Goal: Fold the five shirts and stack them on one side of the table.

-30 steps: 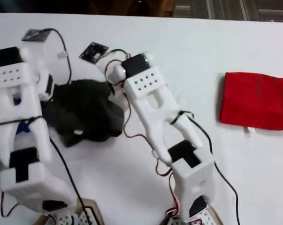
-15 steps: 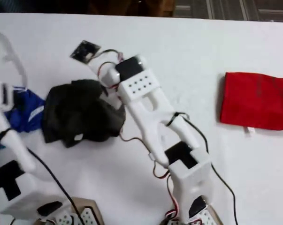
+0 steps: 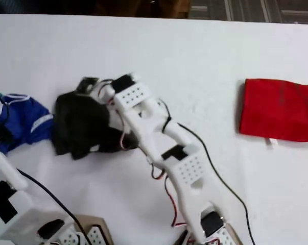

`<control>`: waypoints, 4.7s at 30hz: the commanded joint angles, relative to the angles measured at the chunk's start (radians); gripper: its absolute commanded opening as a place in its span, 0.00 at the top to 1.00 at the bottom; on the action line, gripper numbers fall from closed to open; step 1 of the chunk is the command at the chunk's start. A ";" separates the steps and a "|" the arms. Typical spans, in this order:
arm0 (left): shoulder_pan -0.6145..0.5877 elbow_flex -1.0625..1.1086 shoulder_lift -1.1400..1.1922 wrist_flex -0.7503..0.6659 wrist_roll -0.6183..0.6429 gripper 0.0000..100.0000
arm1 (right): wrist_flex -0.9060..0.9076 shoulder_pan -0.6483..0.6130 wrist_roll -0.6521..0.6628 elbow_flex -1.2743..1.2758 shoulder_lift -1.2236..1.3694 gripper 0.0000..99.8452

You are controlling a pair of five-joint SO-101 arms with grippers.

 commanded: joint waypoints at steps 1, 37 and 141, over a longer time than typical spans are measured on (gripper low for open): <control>-0.005 -0.004 -0.043 -0.009 -0.011 0.76 | 0.085 0.051 0.012 -0.049 0.012 0.98; -0.012 0.002 -0.043 0.017 -0.011 0.76 | 0.154 0.231 -0.390 0.040 -0.268 0.98; -0.063 0.073 -0.051 0.015 -0.075 0.76 | 0.156 0.516 -0.462 -0.144 -0.179 0.98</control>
